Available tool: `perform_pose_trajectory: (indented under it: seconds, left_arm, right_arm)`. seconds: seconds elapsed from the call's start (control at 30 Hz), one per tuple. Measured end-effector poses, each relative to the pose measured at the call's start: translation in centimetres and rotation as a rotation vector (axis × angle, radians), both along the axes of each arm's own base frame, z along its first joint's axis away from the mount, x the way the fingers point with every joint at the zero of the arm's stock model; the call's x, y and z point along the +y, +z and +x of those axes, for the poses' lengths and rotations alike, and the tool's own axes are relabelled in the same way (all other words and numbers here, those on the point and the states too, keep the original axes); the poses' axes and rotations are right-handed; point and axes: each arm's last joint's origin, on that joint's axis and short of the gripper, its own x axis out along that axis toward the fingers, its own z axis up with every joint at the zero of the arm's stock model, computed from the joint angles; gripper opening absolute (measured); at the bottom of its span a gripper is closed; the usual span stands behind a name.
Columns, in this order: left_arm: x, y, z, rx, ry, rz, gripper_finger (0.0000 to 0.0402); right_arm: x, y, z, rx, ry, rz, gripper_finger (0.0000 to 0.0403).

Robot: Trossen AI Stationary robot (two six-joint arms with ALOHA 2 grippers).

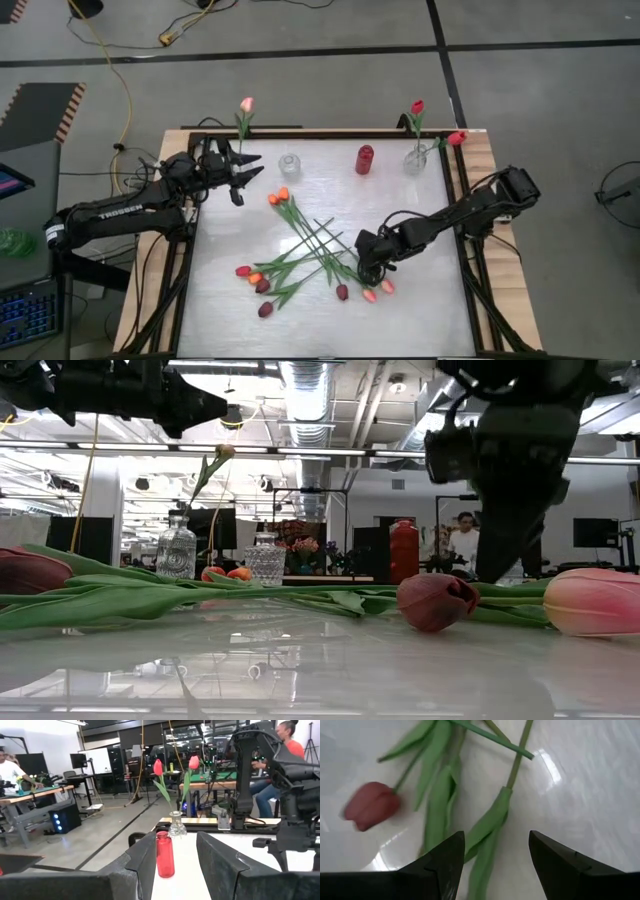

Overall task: Sort flowers into vase by color
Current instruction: Put the white-pink flower into the left transparent vase

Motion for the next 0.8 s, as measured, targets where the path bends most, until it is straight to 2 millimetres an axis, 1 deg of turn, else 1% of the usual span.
perform_pose_trajectory:
  seconds: [0.13,0.8]
  left_arm:
    - [-0.04,0.0,0.02,0.0,-0.003,0.0,0.0129]
    - [-0.01,-0.23,0.03,0.021,0.003,-0.012,0.0129]
  right_arm:
    - [0.07,-0.58,0.21,0.011,0.0,-0.004,0.0249]
    - [-0.02,-0.56,0.31,-0.012,-0.013,-0.051,0.0249]
